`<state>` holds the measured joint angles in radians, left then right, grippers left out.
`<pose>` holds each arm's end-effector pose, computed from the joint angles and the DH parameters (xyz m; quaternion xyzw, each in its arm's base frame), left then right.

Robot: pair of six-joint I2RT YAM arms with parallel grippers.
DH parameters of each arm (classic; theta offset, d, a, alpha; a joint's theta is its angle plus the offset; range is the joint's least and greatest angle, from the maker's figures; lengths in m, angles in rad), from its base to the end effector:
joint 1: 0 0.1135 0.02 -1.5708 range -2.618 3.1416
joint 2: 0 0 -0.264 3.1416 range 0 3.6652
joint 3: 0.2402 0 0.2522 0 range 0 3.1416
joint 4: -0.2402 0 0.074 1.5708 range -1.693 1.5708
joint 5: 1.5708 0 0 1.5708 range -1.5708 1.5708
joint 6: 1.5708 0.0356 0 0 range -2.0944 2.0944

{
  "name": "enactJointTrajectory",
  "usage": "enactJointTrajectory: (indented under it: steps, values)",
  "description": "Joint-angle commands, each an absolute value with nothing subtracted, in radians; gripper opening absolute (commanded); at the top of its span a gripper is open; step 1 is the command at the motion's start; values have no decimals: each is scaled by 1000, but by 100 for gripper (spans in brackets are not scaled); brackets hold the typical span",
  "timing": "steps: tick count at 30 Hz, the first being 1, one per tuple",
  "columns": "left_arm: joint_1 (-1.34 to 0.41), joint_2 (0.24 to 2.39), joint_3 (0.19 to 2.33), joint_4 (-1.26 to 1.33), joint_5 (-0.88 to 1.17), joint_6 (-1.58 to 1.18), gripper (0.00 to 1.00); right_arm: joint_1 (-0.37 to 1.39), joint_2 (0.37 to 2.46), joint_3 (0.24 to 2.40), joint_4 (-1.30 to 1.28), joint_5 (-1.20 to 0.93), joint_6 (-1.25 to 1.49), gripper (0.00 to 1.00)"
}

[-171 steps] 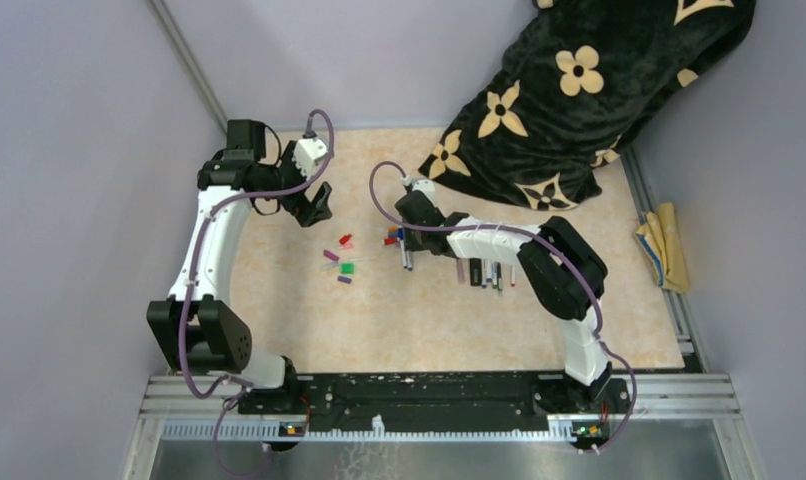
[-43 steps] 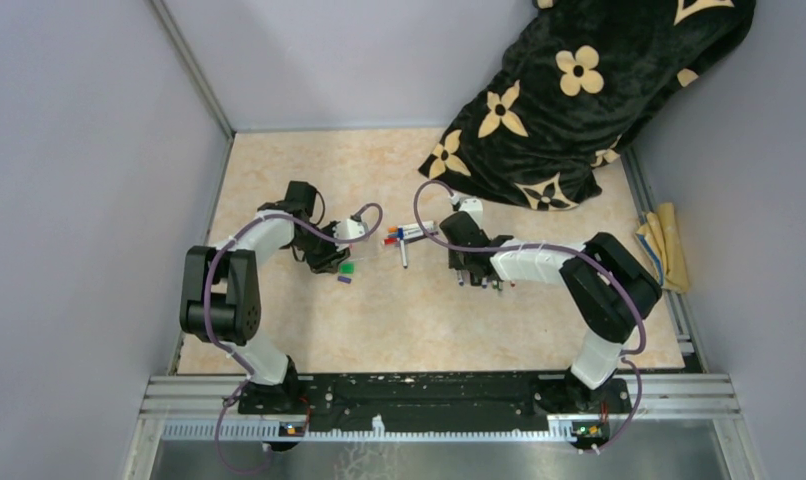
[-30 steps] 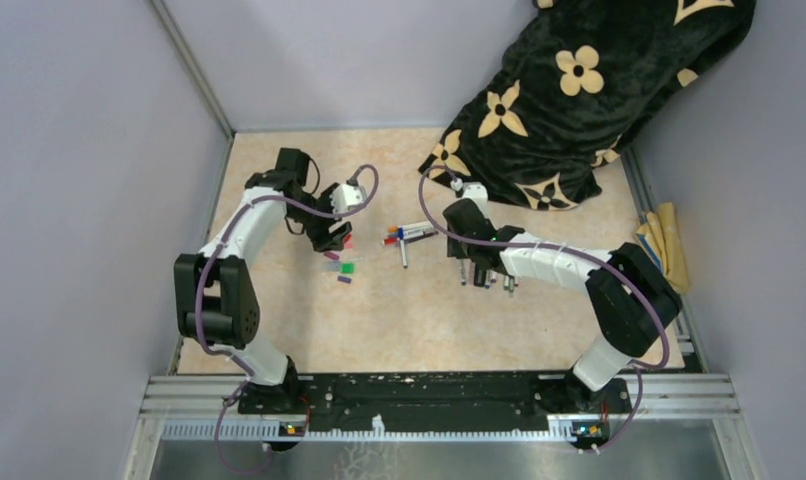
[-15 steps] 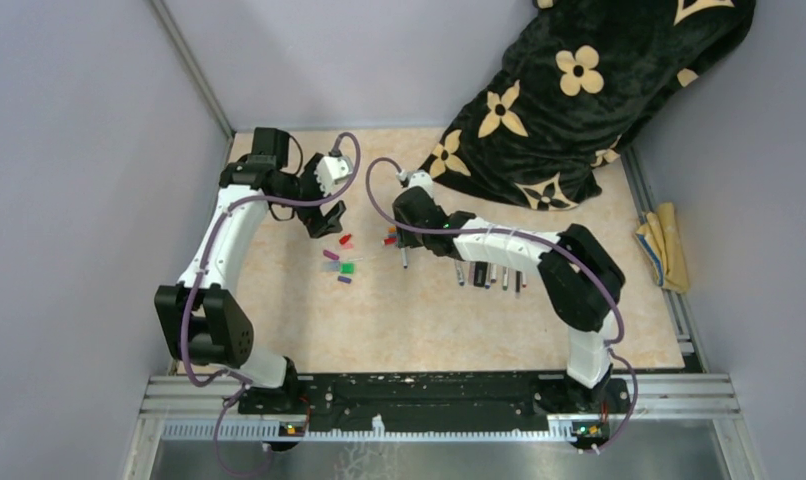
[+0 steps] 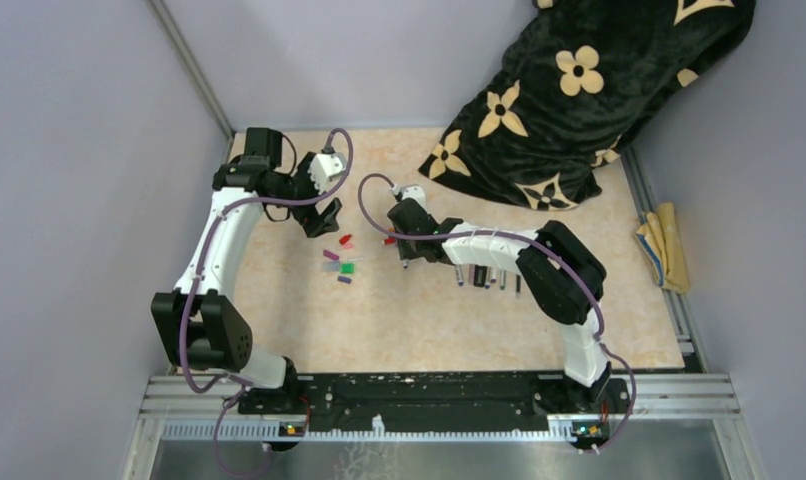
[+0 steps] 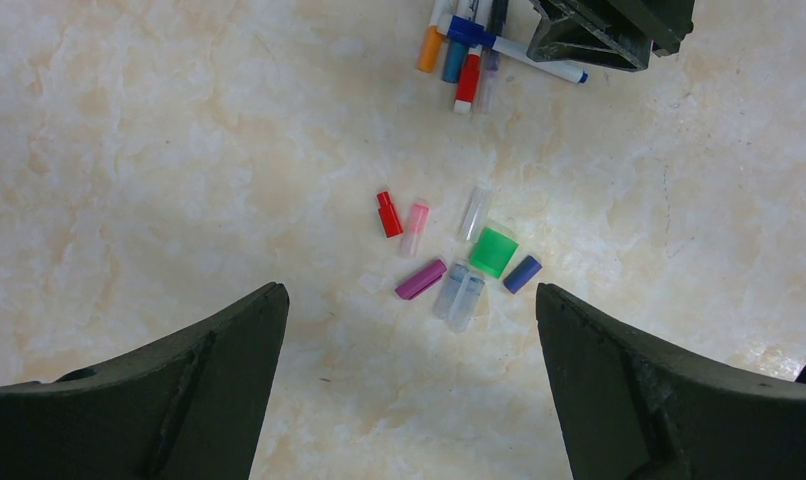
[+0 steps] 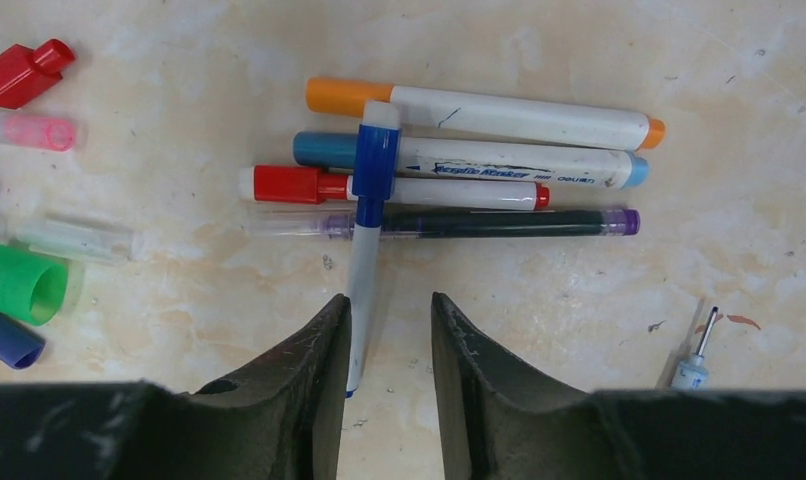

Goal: Open the pen caps

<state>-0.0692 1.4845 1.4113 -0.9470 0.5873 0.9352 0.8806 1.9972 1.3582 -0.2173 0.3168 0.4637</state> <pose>0.2981 -0.0404 0.3301 0.5124 0.7695 -0.1437 0.3531 0.2838 0.3263 0.1745 -0.1375 0.9165 0.0994 0.3622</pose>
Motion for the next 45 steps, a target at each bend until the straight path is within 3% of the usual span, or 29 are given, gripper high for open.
enactJointTrajectory:
  steps: [1,8,10,14,22,33,36,45]
  values:
    - [-61,1465,1430,-956,603,927,99,899,2011,1341,-164,285,451,33]
    - [-61,1464,1416,-962,598,935,99,913,2045,1373,-176,266,449,30]
    - [-61,1461,1412,-961,597,939,99,913,2042,1365,-176,275,455,24]
    - [-61,1456,1401,-960,602,950,99,913,2018,1336,-173,294,461,0]
    - [-61,1439,1343,-962,675,1027,99,900,1851,1229,-161,244,442,0]
    - [-111,1353,1229,-1040,820,1326,99,801,1587,1118,-207,-367,374,0]
    - [-157,1321,1204,-1069,802,1398,99,783,1564,1124,-239,-542,362,0]
    - [-305,1184,1106,-1037,638,1581,99,781,1600,1185,-308,-775,339,0]
